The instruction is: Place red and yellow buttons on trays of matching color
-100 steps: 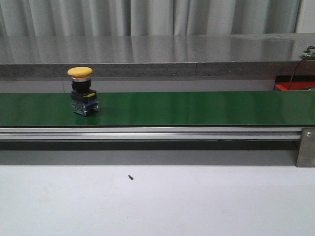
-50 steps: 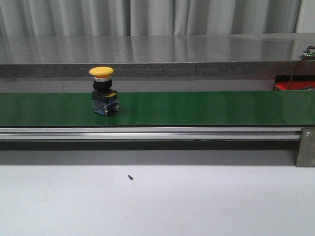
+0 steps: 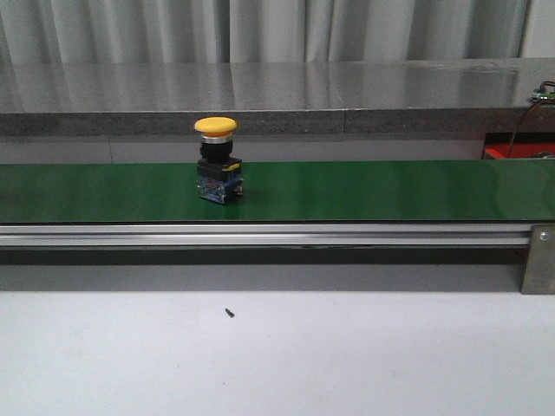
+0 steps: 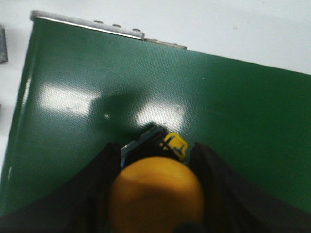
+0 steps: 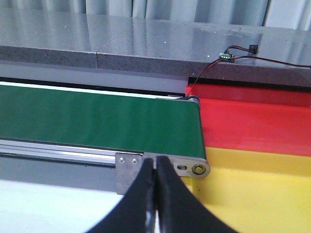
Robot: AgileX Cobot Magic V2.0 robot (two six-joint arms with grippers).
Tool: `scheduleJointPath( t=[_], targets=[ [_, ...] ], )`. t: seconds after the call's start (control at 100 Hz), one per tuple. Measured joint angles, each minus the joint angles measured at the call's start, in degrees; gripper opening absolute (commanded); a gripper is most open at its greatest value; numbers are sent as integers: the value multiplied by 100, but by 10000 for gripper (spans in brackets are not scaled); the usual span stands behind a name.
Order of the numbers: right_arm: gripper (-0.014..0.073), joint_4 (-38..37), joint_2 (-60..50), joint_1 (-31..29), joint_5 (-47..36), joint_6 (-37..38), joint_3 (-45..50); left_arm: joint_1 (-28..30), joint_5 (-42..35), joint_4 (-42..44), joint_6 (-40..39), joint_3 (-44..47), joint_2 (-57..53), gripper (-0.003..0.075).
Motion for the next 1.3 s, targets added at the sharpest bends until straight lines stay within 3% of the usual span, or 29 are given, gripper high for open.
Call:
scheduleJointPath(
  t=[0.22,0.31,0.6,0.92,1.11,1.3],
  targets=[
    [-67,0,0,0,0,0,0,-46,-13,-53,0,0,99,585],
    [-67,0,0,0,0,0,0,-46,-13,-53,0,0,99,669],
    [-67,0,0,0,0,0,0,-58,42,-374,243,-252,-57,673],
    [-67,0,0,0,0,0,0,-620,-61,-563,613,-253,-1391,673],
    [-67,0,0,0,0,0,0,-1113,-656,-605,811,566,-2652,673],
    [-67,0,0,0,-117,0,0,-1390,-1309,-605,847,1959,-4073,647]
  ],
)
